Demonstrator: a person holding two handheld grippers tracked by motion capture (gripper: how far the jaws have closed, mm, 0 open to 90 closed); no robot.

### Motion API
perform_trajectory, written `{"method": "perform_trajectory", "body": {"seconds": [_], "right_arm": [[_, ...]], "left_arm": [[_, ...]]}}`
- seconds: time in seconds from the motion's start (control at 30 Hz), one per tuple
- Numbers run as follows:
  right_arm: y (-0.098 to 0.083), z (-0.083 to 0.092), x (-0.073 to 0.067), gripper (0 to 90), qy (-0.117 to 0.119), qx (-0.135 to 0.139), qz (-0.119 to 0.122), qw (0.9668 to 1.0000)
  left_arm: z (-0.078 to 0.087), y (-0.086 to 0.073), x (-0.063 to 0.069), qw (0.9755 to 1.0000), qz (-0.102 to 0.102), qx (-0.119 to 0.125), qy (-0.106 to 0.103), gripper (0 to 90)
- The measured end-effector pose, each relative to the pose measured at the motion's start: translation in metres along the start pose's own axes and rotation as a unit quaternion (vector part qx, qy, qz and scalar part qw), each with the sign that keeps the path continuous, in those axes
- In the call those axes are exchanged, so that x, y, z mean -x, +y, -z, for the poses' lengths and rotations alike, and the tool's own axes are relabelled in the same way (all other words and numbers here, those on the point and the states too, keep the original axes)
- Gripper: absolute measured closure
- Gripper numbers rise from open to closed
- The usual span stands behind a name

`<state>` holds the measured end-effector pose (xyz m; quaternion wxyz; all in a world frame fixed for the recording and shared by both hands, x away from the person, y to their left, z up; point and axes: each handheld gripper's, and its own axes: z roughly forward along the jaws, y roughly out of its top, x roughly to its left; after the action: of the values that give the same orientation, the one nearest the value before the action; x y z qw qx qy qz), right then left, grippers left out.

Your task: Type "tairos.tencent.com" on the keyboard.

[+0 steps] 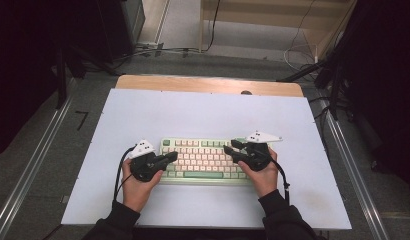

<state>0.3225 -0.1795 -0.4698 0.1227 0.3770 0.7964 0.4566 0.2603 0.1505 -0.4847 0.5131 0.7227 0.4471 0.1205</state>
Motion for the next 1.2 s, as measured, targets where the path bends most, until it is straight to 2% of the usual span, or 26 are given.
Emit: {"method": "perform_trajectory", "body": {"seconds": [0.07, 0.43, 0.77, 1.2], "right_arm": [[0.000, 0.000, 0.000, 56.8, 0.000, -0.001, 0.000, 1.0000], [0.000, -0.001, -0.001, 57.1, 0.001, -0.003, 0.001, 1.0000], [-0.001, -0.001, -0.001, 57.2, 0.001, -0.005, 0.002, 1.0000], [-0.001, -0.001, -0.001, 57.0, 0.002, -0.005, 0.002, 1.0000]], "left_arm": [[-0.001, 0.001, 0.002, 1.0000, -0.008, -0.002, -0.001, 90.0], [-0.015, -0.001, 0.003, 0.9995, -0.015, -0.028, 0.001, 90.0], [-0.023, -0.002, 0.004, 0.9984, -0.027, -0.049, 0.011, 90.0], [-0.027, -0.003, 0.006, 0.9974, -0.033, -0.063, 0.017, 90.0]]}}
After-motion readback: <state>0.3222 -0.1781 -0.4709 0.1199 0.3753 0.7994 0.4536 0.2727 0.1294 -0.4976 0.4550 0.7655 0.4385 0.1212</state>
